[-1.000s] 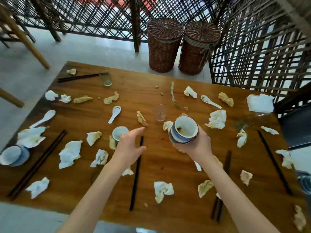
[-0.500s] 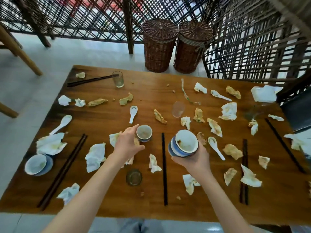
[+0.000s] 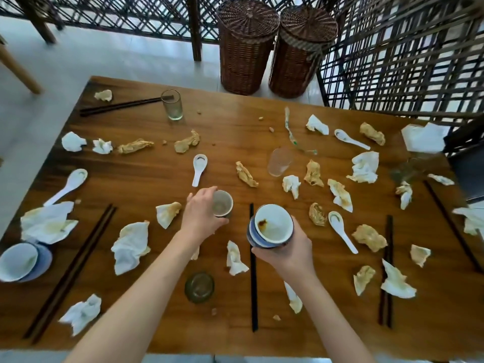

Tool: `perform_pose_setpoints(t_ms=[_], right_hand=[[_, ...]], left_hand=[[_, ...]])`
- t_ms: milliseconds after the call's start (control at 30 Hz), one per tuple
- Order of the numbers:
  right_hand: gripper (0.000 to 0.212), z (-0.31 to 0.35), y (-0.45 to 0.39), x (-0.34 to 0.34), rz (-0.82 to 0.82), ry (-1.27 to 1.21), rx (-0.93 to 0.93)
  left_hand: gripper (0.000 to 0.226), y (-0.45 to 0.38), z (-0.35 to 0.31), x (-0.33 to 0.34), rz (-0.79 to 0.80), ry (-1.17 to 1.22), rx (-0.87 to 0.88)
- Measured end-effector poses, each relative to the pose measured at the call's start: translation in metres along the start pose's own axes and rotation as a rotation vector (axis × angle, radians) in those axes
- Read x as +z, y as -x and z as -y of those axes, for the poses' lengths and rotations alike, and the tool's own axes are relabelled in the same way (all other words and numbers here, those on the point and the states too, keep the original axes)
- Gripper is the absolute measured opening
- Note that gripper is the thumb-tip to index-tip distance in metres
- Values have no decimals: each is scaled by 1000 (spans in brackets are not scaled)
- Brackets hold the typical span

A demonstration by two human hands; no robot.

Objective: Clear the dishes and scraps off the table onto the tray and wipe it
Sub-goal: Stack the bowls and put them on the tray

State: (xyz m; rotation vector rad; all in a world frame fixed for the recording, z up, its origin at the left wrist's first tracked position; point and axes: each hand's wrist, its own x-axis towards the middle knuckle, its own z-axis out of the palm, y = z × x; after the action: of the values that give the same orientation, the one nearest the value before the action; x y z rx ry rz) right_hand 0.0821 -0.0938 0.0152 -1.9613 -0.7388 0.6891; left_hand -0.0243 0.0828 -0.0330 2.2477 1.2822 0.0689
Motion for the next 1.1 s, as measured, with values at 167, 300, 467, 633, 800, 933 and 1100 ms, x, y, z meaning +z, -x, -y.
perform_pose_setpoints(t_ms=[167, 300, 467, 633, 800, 933, 1100], right_hand=[[67, 10, -4, -1, 49, 33, -33], [66, 30, -8, 2, 97, 55, -58], [68, 62, -3, 27, 136, 81, -103], [67, 97, 11, 81, 151, 61, -117], [69, 122, 34, 147, 113, 38, -86], [67, 137, 59, 198, 47, 0, -97], [68, 148, 93, 249, 12, -59, -32]], left_hand=[[80, 6, 0, -11, -12, 71, 11], [79, 22, 10, -42, -54, 151, 33], [79, 46, 42, -91, -140, 121, 49], [81, 66, 89, -134, -154, 125, 33], [81, 80, 153, -167, -122, 113, 70], [84, 94, 209, -189, -97, 114, 111], [87, 114, 271, -206, -70, 76, 136]])
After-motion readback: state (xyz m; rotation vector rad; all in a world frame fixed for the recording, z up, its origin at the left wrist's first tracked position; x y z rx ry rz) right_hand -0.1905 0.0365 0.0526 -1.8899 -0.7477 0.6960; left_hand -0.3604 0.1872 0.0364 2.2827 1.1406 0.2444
